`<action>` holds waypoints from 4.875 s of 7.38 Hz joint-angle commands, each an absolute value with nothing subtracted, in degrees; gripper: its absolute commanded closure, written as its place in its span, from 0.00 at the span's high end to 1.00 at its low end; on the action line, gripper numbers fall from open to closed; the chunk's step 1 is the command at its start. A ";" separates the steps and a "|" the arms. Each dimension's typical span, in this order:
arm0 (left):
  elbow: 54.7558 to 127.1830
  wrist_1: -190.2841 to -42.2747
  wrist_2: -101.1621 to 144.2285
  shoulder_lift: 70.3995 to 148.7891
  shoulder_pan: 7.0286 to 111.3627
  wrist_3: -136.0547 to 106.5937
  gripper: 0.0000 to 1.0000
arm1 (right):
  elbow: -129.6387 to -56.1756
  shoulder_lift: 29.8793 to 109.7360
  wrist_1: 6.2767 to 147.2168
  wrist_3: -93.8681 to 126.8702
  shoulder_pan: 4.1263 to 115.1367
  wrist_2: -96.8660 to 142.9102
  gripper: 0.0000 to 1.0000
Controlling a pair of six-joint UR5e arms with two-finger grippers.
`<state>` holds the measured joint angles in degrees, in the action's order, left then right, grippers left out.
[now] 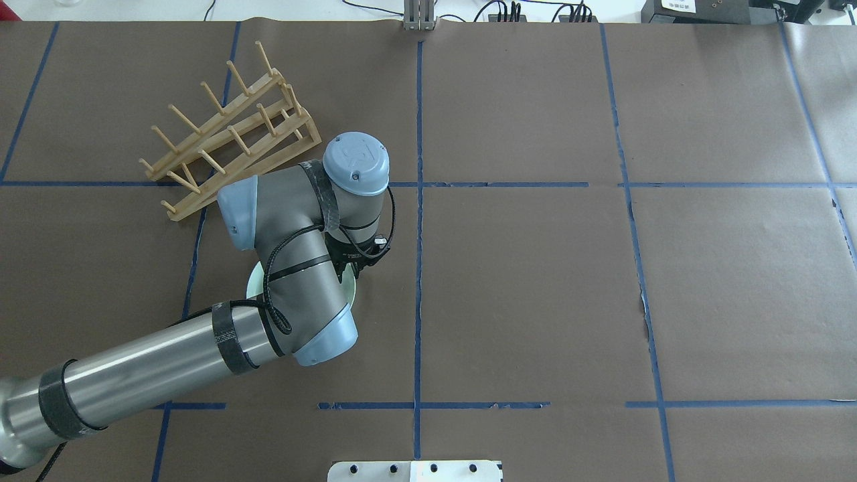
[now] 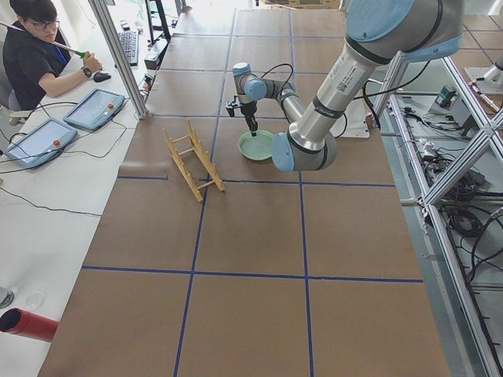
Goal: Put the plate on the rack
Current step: 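Lift the green plate with the left gripper and tilt it upright, then carry the upright plate with the left gripper above the wooden rack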
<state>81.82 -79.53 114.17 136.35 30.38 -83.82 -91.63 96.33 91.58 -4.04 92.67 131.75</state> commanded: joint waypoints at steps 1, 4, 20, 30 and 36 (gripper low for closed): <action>82.09 -79.54 114.26 136.14 30.32 -83.85 0.11 | -91.67 96.33 91.58 -4.04 92.72 131.75 1.00; 83.58 -81.91 114.70 136.05 30.50 -84.11 0.00 | -91.67 96.33 91.58 -4.04 92.72 131.75 1.00; 82.72 -180.97 116.55 118.39 62.23 -104.24 0.00 | -91.58 96.33 91.58 -4.04 92.64 131.75 1.00; 77.26 -180.26 110.75 118.56 60.39 -103.71 0.00 | -91.58 96.33 91.58 -4.04 92.64 131.75 1.00; 73.40 -179.91 108.54 118.65 57.05 -103.45 0.00 | -91.58 96.33 91.58 -4.04 92.64 131.75 1.00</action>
<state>74.52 -180.13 108.85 118.69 57.80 -103.52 -91.62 96.33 91.58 -4.04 92.65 131.75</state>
